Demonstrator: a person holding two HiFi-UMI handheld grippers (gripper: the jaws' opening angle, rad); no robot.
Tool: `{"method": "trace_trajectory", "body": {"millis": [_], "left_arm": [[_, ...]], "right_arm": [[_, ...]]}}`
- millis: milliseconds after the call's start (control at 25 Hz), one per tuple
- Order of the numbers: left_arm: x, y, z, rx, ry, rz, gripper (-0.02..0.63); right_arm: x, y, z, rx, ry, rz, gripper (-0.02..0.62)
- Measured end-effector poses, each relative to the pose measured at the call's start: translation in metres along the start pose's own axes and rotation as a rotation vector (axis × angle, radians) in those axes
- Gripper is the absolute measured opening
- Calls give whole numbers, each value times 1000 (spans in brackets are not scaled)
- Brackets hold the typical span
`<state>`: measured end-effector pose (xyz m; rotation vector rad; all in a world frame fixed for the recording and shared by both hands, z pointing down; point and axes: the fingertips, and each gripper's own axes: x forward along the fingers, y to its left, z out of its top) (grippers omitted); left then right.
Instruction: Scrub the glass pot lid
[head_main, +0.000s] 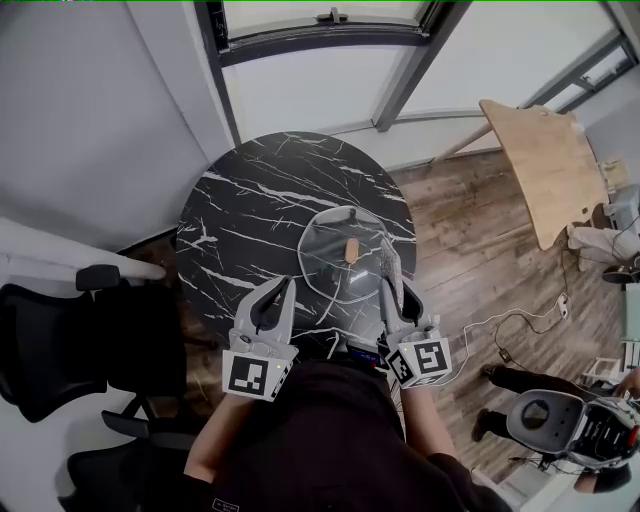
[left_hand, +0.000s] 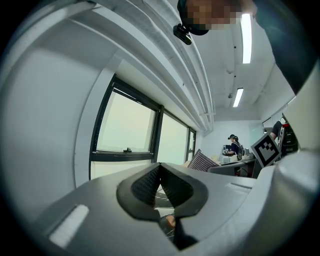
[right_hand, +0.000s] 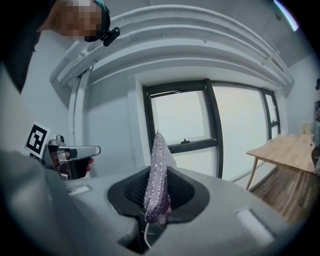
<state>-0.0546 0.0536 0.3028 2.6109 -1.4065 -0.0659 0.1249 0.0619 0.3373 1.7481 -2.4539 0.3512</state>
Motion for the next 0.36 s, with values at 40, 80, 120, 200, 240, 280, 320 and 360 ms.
{"method": "trace_trajectory", "body": {"millis": [40,80,120,200,240,280,320,360], "left_arm": [[0,0,1,-4,-7,4,3],[1,0,2,-5,-10,5,3],[0,0,1,-5,-9,6,2],[0,-2,0,-6,-10,6,3],[0,-2,1,-5,-12,5,3],[0,-3,1,-5,-11,4,3],[0,-3,1,-6,-11,4,3],[0,-4,1,-7,-10,3,3]], "right_arm": [[0,0,0,0,0,0,72],[0,0,0,-1,-1,0,71],[0,-1,0,-2,-1,0,72],[-1,-1,-1,-4,-2,1,72],[-2,-2,-2,-4,-2,2,72],[-3,-2,-3,-4,-3,3,72],[-3,-2,-3,-3,-3,3,72],[-3,-3,-4,-3,-3,4,72]]}}
